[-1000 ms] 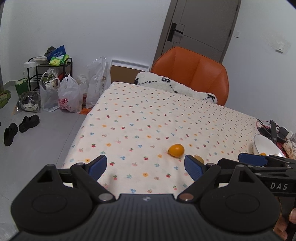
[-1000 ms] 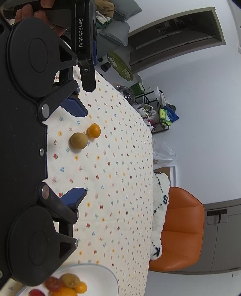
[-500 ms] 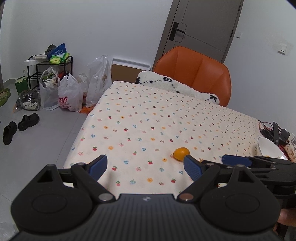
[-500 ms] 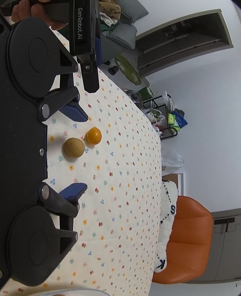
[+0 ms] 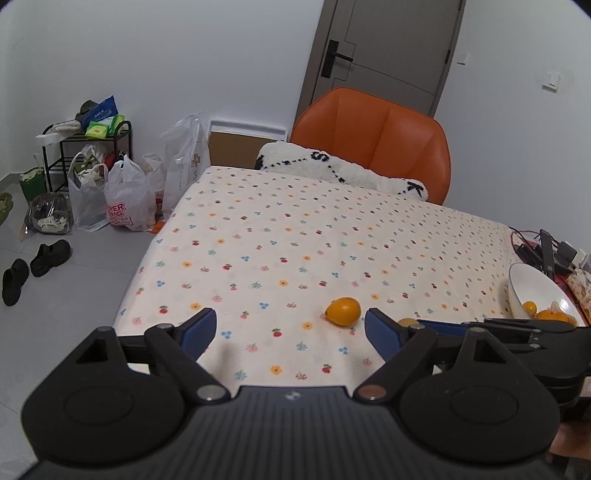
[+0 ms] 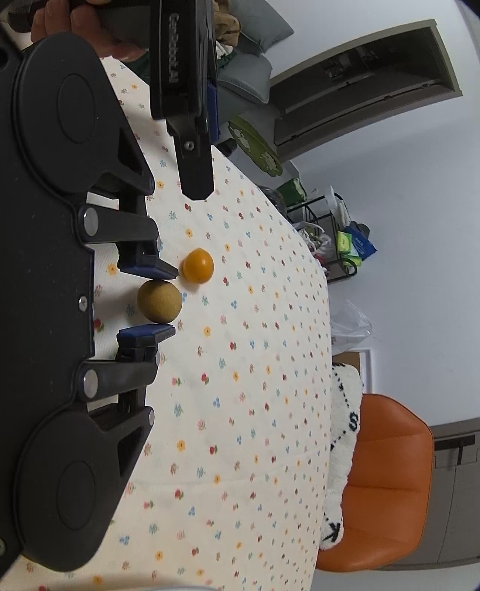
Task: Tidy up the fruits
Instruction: 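Grasp the brown kiwi with right tool while left tool grasps the small tangerine, then carry the kiwi and tangerine over the white plate with both tools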
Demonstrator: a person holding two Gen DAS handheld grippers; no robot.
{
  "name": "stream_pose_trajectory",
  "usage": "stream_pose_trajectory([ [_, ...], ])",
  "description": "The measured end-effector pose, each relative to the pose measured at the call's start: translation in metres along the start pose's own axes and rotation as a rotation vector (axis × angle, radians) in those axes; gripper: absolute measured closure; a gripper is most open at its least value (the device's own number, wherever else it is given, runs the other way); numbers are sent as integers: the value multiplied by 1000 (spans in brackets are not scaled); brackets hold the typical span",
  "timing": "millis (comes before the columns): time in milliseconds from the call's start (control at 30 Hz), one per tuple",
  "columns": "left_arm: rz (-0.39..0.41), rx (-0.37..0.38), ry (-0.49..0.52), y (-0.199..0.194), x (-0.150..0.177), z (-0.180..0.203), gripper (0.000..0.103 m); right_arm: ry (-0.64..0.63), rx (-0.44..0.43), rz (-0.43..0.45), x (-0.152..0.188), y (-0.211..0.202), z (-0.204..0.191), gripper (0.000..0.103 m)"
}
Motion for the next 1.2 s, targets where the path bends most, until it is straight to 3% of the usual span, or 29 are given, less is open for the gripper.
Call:
stream_pose_trajectory([
  [333,-26,37,65,25,-1,23,33,41,48,29,2,-18,21,78],
  [733,-59,75,110,55,4,36,44,69,117,42,5,-25,42,78],
  [867,-50,72,114,59,5,35,63,73,131,37,6,-24,46,78],
  [933,-47,72,127,60,5,36,77,73,133,36,7,-25,46,78],
  [1200,-40,71,94,50,5,29,78,72,123,38,8,-24,43,78],
])
Point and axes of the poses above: each gripper's, at about its wrist camera, not at the fingertips, and y roughly the way its jaws point, z to its right, x to its underside, the point moved 10 cm from there along y, roughly the way its jaws point, and after that the axes turned 2 degrees about x, right-handed, at the moved point
